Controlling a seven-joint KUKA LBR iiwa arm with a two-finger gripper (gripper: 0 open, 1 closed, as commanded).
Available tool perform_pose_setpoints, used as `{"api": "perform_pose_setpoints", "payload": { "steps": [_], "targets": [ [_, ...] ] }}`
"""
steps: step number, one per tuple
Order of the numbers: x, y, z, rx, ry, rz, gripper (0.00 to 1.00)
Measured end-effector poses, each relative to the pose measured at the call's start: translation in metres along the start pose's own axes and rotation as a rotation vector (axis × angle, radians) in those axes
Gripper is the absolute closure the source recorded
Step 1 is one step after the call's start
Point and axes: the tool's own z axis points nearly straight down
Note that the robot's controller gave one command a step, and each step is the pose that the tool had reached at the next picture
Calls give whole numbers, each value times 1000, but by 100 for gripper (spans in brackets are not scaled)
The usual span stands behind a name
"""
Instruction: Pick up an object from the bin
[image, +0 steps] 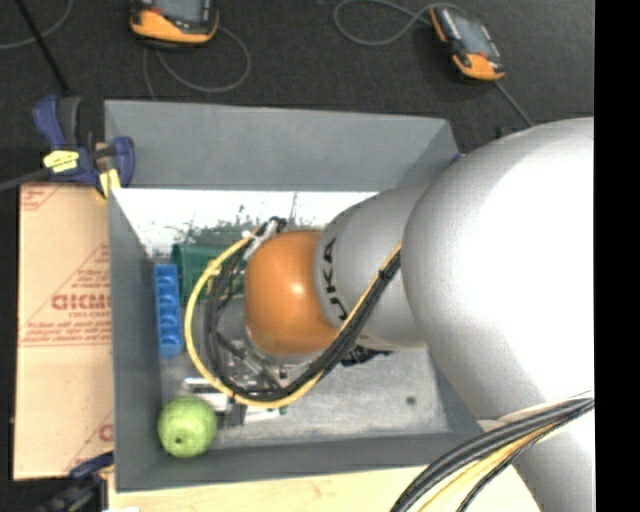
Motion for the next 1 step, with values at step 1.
{"api": "perform_pose_setpoints", "payload": {
  "steps": [1],
  "targets": [
    [1,-1,-11,2,6,0,100]
  ]
}}
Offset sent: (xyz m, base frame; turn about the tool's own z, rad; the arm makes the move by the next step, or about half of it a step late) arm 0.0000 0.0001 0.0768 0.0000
